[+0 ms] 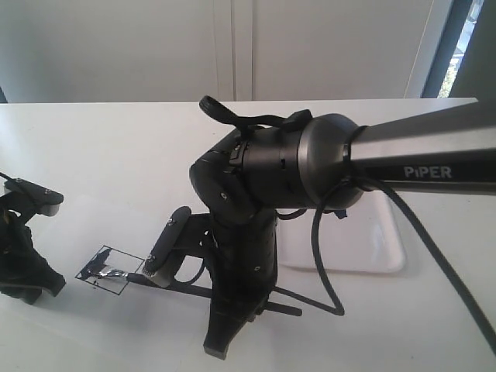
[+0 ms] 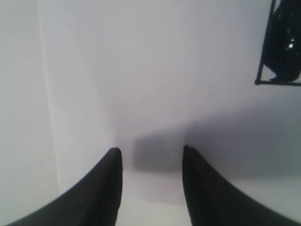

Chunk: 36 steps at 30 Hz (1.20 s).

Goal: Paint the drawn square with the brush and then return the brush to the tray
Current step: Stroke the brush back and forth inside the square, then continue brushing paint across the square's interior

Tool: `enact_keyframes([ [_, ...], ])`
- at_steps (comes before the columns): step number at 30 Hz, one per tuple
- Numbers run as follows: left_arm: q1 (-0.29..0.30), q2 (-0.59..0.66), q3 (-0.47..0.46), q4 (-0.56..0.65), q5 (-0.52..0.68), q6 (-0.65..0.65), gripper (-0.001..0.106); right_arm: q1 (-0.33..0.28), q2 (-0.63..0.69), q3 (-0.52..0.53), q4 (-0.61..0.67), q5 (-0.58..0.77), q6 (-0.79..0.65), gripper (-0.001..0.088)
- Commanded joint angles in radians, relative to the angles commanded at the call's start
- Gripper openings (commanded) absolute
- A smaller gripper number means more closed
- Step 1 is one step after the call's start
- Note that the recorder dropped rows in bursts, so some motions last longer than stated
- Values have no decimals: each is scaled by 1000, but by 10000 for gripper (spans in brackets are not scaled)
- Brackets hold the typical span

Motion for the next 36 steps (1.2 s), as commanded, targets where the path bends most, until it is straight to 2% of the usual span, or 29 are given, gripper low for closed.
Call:
enact_keyframes([
  [6,0,0,0,0,0,0,473,0,0,0,-110,-14,118,0],
  [13,0,0,0,0,-2,0,473,0,0,0,-114,-9,113,0],
  [36,0,0,0,0,-2,0,473,0,-42,0,40,58,-39,0],
])
